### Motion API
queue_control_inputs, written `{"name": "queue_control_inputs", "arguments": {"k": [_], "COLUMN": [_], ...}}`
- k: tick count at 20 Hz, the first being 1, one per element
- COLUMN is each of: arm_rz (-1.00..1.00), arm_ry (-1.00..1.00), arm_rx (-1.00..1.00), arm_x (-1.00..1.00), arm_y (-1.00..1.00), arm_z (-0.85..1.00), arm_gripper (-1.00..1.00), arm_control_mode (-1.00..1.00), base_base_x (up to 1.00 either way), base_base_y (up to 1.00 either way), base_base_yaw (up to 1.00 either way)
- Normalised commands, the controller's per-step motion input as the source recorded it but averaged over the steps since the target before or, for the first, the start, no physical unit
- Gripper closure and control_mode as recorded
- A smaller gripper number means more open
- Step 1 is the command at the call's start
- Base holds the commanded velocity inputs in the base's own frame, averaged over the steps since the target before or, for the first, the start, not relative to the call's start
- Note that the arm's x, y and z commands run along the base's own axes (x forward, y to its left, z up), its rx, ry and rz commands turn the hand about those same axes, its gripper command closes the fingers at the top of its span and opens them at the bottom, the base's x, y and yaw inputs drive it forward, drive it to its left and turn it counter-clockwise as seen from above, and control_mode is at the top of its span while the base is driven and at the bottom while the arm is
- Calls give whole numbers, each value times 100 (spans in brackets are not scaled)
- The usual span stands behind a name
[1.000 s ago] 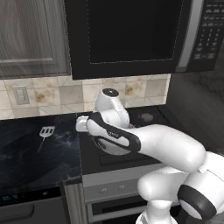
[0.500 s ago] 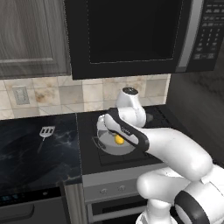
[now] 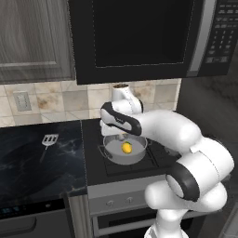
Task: Put the lemon and mushroom in the pot. Retrieve the spatula and lightly stir the vegetables in the pot.
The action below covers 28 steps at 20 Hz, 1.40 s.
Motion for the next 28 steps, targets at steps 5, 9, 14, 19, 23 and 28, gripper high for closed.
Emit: {"name": "queue_control_inputs", "arguments": {"k": [5, 9, 14, 19, 23, 28], "arm_rz": [0, 0, 0, 0, 0, 0], "arm_ry": [6, 7, 6, 1, 0, 0], "arm_rx": [1, 0, 0, 0, 0, 0], "arm_x": [0, 19, 23, 24, 39, 22], "arm_y": [-22, -15, -5, -2, -2, 0], "arm_z": [-28, -47, -45, -8, -3, -1], "arm_gripper": [100, 100, 100, 100, 100, 100], "arm_control_mode": [-100, -100, -100, -100, -100, -100], "base_base_x": [0, 0, 0, 0, 0, 0], "base_base_y": [0, 0, 0, 0, 0, 0], "base_base_yaw": [0, 0, 0, 0, 0, 0]}}
